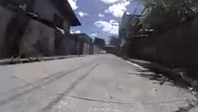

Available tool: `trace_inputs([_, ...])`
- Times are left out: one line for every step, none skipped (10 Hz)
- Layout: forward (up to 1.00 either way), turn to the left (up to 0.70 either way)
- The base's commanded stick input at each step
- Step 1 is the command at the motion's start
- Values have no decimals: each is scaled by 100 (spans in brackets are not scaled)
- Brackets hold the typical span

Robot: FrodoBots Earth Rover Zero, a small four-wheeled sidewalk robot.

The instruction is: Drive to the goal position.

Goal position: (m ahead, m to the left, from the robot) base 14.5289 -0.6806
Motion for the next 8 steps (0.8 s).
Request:
trace_inputs([100,0])
trace_inputs([100,-2])
trace_inputs([100,-23])
trace_inputs([100,-40])
trace_inputs([100,-40])
trace_inputs([100,-1])
trace_inputs([100,5])
trace_inputs([100,1])
